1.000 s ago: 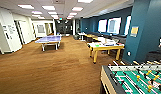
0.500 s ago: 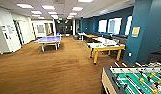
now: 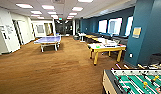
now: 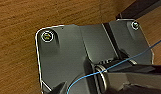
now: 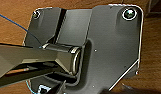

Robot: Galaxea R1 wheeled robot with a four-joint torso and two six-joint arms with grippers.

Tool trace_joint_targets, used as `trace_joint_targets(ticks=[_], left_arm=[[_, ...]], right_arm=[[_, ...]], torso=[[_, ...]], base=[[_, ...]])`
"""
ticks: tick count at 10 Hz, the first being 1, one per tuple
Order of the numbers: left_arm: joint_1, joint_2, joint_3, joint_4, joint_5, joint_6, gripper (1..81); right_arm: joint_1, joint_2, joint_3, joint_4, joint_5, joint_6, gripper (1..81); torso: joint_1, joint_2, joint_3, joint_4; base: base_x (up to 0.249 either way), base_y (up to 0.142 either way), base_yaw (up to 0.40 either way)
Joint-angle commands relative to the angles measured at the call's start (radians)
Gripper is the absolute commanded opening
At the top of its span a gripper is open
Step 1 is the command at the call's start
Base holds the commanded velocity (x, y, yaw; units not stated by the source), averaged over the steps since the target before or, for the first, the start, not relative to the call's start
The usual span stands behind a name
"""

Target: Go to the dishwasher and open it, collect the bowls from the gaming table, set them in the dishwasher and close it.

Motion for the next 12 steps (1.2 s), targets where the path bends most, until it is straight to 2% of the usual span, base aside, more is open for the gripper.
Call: trace_joint_targets(ticks=[1, 3, 12], left_arm=[[-0.055, -0.008, 0.000, -0.003, 0.045, 0.007, 81.1], [-0.055, -0.006, 0.000, -0.003, 0.045, 0.007, 81.1], [-0.055, -0.006, 0.000, -0.003, 0.045, 0.007, 81.1]], right_arm=[[0.051, -0.006, 0.004, -0.006, -0.059, -0.003, 81.1], [0.051, -0.006, 0.002, -0.007, -0.059, -0.005, 81.1], [0.049, -0.006, 0.002, -0.011, -0.059, -0.005, 81.1]], torso=[[0.000, 0.000, 0.000, 0.000], [0.000, 0.000, 0.000, 0.000], [0.000, 0.000, 0.000, 0.000]], base=[[0.122, 0.000, 0.000], [0.119, 0.000, 0.000], [0.117, 0.061, 0.000]])
